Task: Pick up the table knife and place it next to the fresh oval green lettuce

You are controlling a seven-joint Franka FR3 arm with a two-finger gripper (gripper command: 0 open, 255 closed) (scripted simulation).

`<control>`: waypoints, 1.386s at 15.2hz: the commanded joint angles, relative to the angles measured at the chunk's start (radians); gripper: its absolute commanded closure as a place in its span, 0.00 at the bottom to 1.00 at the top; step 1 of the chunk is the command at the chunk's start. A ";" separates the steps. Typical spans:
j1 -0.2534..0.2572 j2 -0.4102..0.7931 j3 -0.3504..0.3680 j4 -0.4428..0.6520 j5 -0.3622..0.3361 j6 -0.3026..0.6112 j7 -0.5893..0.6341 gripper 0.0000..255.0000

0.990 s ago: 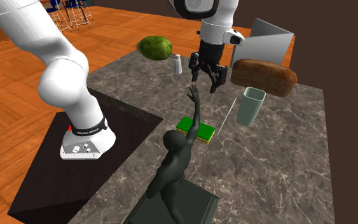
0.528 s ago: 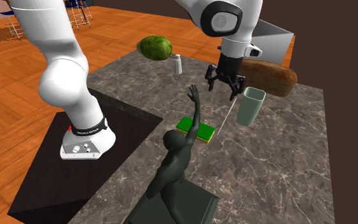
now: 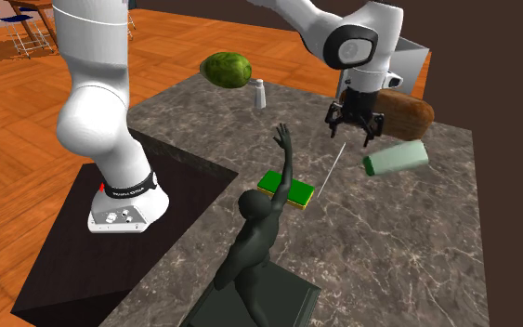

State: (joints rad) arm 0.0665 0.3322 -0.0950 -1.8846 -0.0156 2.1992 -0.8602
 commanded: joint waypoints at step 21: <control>-0.006 0.050 0.001 -0.060 0.004 0.040 -0.012 1.00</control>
State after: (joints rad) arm 0.0605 0.3823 -0.0941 -1.9443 -0.0119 2.2393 -0.8720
